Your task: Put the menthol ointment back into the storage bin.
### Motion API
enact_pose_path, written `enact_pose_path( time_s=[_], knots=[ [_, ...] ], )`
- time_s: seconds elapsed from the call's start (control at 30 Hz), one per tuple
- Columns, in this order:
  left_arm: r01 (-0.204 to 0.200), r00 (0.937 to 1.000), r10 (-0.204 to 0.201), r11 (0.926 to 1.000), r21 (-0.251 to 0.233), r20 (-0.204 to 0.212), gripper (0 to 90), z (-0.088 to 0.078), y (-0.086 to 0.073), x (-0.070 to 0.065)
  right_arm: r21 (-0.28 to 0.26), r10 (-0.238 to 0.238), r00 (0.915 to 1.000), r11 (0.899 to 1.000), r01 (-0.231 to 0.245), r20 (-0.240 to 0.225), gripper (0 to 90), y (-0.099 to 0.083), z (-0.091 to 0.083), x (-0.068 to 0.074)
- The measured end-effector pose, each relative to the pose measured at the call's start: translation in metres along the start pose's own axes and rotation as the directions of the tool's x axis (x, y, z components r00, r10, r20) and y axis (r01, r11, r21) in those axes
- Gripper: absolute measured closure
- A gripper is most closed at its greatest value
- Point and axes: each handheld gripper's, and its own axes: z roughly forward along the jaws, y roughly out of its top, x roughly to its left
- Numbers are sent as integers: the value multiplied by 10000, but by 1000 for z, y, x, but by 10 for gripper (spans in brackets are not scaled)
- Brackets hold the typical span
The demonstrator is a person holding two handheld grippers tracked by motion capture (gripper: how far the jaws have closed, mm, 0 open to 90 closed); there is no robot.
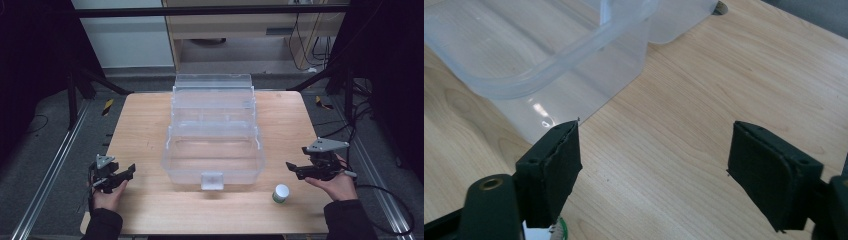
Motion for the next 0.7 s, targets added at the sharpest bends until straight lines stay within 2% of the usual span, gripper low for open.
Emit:
enact_pose_path(
  time_s=[0.23,0.27,0.43,0.57,0.6,0.63,0.67,0.7],
  knots=[
    [-60,10000,60,9999,121,36,327,1,0,-1,358,-606,9970,9974,623,-472,229,14,-8,5],
    [-58,10000,57,9999,100,45,328,1,0,-1,566,-832,9945,9946,868,-640,229,18,-10,8],
    [-81,10000,81,9999,140,21,327,1,0,-1,887,-1163,9903,9884,1229,-755,232,26,-13,12],
    [-86,10000,85,9997,211,41,325,2,0,0,1253,-1349,9854,9811,1475,-1040,236,31,-14,16],
    [-93,10000,93,9997,220,13,325,3,0,0,1490,-1499,9810,9745,1676,-1231,238,33,-12,19],
    [-93,10000,93,9997,220,13,325,3,0,0,1490,-1499,9810,9745,1676,-1231,238,33,-12,19],
    [-114,9999,114,9996,261,5,325,3,0,0,1742,-1641,9764,9667,1876,-1406,245,35,-11,23],
    [-160,9999,160,9994,297,2,325,3,0,0,1848,-1693,9740,9631,1959,-1507,248,36,-11,25]
  ],
)
